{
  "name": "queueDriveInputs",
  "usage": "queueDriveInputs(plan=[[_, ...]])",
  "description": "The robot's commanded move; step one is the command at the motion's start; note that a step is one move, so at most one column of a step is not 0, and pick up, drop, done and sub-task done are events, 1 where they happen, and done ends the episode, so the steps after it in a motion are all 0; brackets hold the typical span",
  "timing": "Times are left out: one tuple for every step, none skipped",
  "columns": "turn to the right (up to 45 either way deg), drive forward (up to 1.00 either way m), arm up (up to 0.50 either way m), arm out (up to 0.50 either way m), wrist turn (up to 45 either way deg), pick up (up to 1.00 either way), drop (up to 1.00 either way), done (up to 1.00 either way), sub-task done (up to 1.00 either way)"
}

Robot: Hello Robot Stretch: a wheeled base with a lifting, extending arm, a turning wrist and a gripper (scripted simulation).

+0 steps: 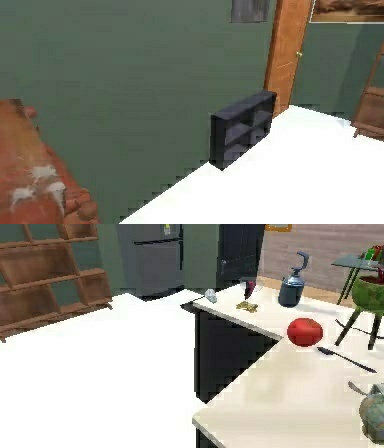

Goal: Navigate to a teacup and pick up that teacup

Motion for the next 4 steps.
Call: queueDriveInputs(plan=[[33.0, 0.00, 0.00, 0.00, 0.0, 0.00, 0.00, 0.00, 0.00], [0.0, 0.25, 0.00, 0.00, 0.0, 0.00, 0.00, 0.00, 0.00], [30.0, 0.00, 0.00, 0.00, 0.0, 0.00, 0.00, 0.00, 0.00], [0.0, 0.00, 0.50, 0.00, 0.0, 0.00, 0.00, 0.00, 0.00]])
